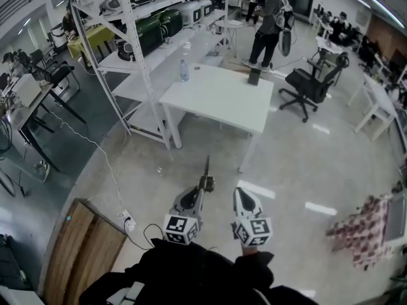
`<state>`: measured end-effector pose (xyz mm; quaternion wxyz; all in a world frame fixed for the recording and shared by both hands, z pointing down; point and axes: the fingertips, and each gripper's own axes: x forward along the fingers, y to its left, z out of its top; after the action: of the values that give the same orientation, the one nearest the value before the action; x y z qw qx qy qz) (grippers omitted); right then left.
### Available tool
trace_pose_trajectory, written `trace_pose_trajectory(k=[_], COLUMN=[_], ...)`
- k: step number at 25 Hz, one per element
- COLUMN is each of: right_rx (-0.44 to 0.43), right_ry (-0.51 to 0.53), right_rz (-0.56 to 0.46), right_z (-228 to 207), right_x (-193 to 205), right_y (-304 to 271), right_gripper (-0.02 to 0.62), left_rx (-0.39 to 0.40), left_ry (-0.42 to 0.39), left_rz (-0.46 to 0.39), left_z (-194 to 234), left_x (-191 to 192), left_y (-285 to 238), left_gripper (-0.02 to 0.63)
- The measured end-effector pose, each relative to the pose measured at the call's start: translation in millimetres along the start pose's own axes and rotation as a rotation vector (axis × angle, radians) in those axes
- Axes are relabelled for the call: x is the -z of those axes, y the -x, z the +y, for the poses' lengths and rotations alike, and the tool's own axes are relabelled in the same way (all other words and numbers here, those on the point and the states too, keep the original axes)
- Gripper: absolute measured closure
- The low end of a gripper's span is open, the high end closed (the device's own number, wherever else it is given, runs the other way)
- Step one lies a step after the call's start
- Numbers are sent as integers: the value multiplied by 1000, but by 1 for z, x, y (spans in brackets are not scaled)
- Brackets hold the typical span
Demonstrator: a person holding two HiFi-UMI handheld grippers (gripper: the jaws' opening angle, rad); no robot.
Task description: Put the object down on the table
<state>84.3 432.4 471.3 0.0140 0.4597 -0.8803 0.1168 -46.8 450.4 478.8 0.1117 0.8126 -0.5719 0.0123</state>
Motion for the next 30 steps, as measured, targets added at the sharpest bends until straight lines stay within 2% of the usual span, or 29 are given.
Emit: trace_pose_trajectory(k=[8,13,20,30], right_rx=[1,21,45,96], right_ry=[-75,-42,-25,-50], right_rz=[3,23,49,53], right_z=[-12,-41,-78,-121], right_x=[12,8,-16,-57], right_y=[-9,-36,-124,-263], right_gripper=[594,594,594,594], left_rx=[-8,1,22,59], left_ry=[14,32,50,32], left_rz=[37,34,38,46], left_z=[6,15,66,152], left_x=[13,13,-13,-63], left_y=[-12,-53,-141,-260], left_gripper=[577,577,577,577])
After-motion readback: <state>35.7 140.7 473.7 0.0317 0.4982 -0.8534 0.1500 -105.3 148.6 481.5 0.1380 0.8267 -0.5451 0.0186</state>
